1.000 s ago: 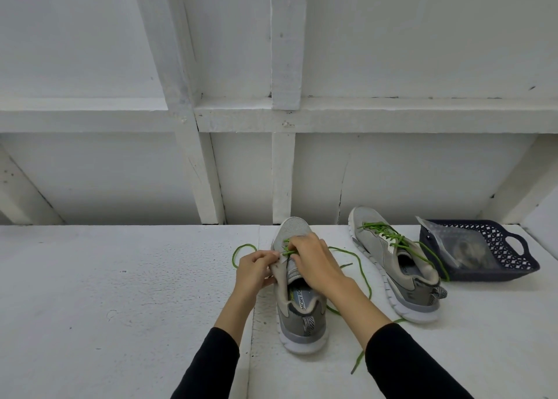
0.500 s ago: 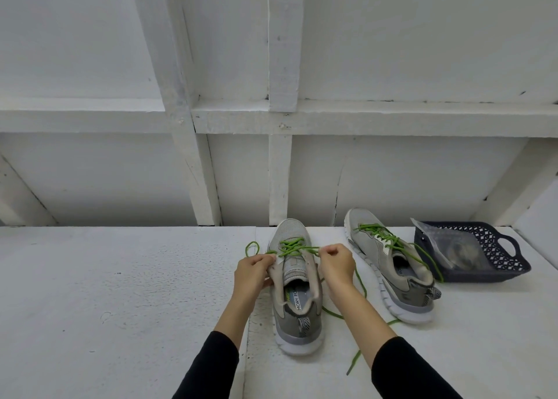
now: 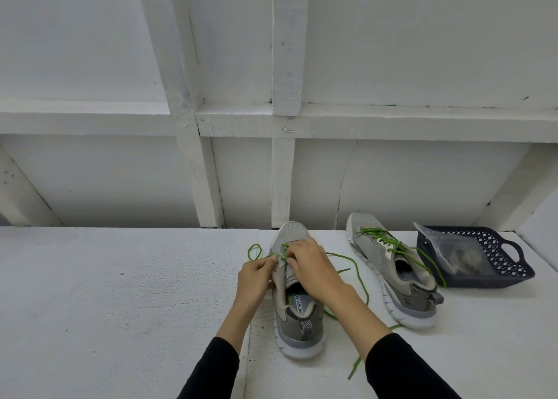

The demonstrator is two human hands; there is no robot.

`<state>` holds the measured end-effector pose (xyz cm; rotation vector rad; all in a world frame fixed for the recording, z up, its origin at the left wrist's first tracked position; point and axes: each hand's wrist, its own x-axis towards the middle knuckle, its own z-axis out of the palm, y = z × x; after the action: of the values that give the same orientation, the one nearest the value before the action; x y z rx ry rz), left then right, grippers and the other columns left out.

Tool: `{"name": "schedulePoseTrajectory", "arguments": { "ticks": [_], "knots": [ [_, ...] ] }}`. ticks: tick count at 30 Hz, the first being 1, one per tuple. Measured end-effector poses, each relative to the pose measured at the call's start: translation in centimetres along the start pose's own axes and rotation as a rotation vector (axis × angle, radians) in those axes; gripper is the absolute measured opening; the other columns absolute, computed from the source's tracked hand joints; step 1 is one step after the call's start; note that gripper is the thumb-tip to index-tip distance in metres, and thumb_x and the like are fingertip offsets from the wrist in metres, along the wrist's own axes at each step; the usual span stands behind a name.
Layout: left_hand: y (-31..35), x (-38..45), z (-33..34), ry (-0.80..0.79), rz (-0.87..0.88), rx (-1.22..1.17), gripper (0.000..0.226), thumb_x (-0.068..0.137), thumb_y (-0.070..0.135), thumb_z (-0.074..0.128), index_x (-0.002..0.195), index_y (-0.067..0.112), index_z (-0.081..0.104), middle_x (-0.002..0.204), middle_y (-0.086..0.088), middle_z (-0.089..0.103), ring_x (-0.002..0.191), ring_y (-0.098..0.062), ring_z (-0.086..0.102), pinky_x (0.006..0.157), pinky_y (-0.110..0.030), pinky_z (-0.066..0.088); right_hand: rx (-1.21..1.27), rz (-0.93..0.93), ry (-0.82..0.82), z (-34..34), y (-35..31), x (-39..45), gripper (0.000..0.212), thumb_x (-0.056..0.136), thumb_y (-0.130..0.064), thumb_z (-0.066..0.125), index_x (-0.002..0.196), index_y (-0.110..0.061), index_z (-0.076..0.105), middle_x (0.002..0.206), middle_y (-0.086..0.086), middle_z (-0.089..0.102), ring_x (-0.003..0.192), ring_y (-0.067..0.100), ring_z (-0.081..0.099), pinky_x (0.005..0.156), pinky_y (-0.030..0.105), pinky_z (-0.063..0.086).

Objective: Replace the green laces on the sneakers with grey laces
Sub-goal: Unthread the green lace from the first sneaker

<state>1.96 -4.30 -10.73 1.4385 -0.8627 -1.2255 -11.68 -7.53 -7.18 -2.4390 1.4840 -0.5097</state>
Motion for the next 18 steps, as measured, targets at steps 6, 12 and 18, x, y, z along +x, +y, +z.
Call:
{"name": "schedulePoseTrajectory", "arguments": {
  "ticks": [6,12,18],
  "knots": [
    [-0.7,0.6,0.0,0.020,0.031,0.025,0.019,0.095,0.026,0.059,0.088,0.015,0.073,0.101,-0.012,0.070,0.094,-0.024,0.068,0.079,-0.042,0.060,0.561,0.286,0.211,-1.1,-0.2,0.0,0.017,0.098,-0.017,0.051,0.082,-0.015,0.057,0.085,-0.001,0.061,0.085,0.015,0.056,0.070,0.017,0.040],
    [-0.9,0.7,-0.1,0.054,0.068,0.056,0.015,0.096,0.026,0.059,0.107,0.024,0.069,0.115,0.007,0.063,0.104,-0.015,0.063,0.084,-0.038,0.057,1.436,0.551,0.486,-3.9,1.3,-0.4,0.021,0.105,-0.017,0.034,0.087,-0.012,0.044,0.073,0.006,0.057,0.054,0.015,0.059,0.059,0.026,0.054],
    [-0.7,0.2,0.0,0.042,0.191,0.195,0.022,0.099,0.025,0.053,0.107,0.034,0.071,0.113,0.021,0.063,0.110,-0.013,0.060,0.095,-0.049,0.051,0.727,0.478,0.434,-3.5,3.8,-1.0,0.021,0.102,-0.020,0.043,0.082,-0.013,0.050,0.064,0.000,0.051,0.056,0.012,0.042,0.054,0.029,0.034]
  ]
}}
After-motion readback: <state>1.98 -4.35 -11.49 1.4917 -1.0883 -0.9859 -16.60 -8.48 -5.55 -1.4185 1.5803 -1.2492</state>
